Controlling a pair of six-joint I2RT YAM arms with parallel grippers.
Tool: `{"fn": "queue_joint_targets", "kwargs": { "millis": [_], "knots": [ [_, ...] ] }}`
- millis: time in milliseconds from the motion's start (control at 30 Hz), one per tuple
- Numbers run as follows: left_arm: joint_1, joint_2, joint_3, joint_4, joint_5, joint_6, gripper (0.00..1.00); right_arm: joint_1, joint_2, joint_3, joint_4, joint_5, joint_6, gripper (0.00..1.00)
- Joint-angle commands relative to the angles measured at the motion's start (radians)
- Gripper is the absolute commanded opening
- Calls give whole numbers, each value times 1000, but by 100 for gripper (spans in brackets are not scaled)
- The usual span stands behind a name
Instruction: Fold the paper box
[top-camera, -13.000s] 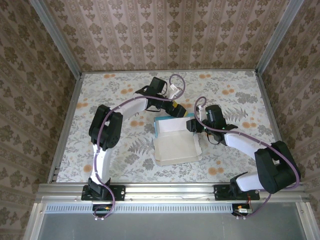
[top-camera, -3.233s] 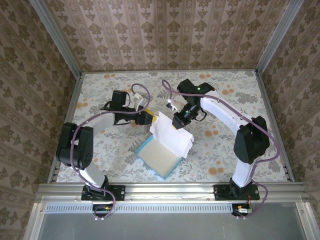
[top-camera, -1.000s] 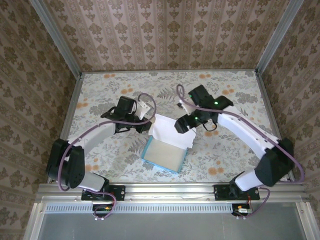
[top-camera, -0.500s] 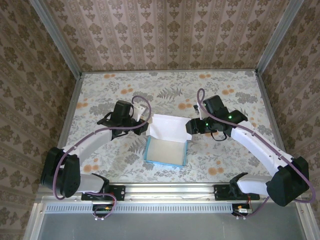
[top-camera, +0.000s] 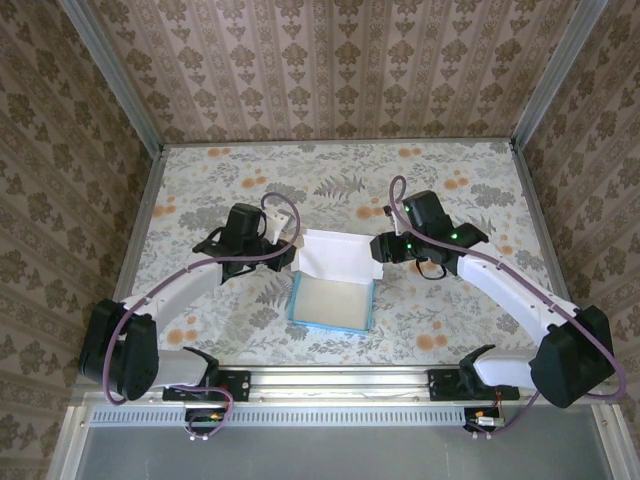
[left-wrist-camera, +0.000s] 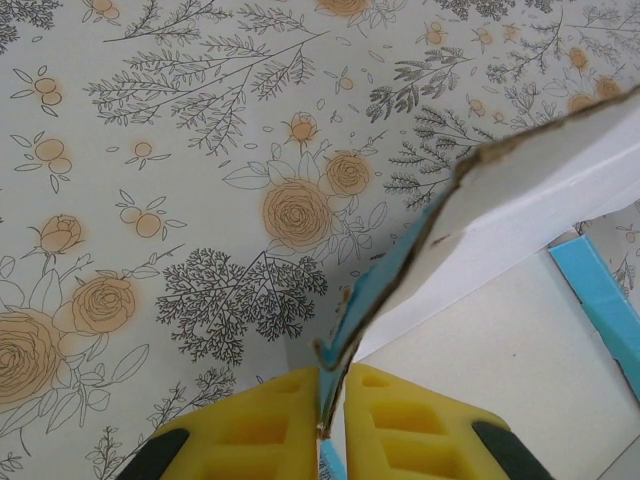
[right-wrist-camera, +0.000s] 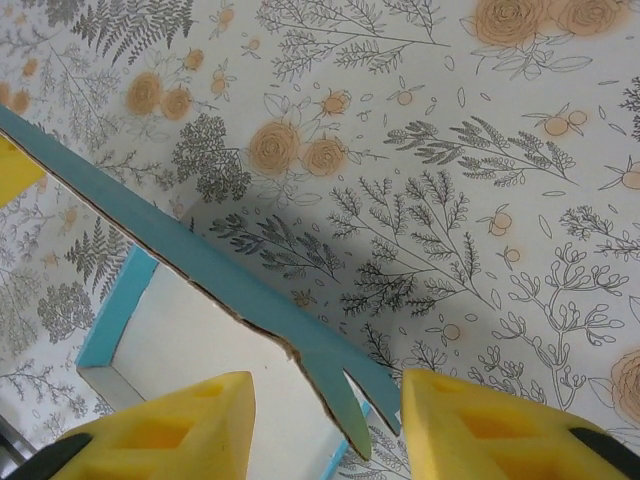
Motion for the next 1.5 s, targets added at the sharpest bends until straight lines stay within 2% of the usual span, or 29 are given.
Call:
{"fn": "queue_joint_targets", "kwargs": {
  "millis": [0,167,367,467,533,833,1000,1467],
  "knots": [
    [-4,-3,3,-3,-14,-21,14,3,6,-35,50,15,-11,42],
    [-4,-4,1,6,-10,-41,14,3,20,-56,82,19,-4,37],
    [-7,-6,-6,15,-34,-79,14,8,27,-70,124,28,25,25],
    [-20,-11,-1,22,-62,-120,14,29,32,-59,127,82,76,15],
    [-40,-16,5,22,-103,-170,14,48,36,-46,118,137,121,13],
    [-135,-15,69,4,-353,-365,12,156,82,33,126,407,258,10],
    [-137,-9,61,115,-411,-385,12,167,111,65,193,506,291,9],
    [-113,157,39,462,-483,-372,12,170,258,60,551,611,251,8]
  ]
}}
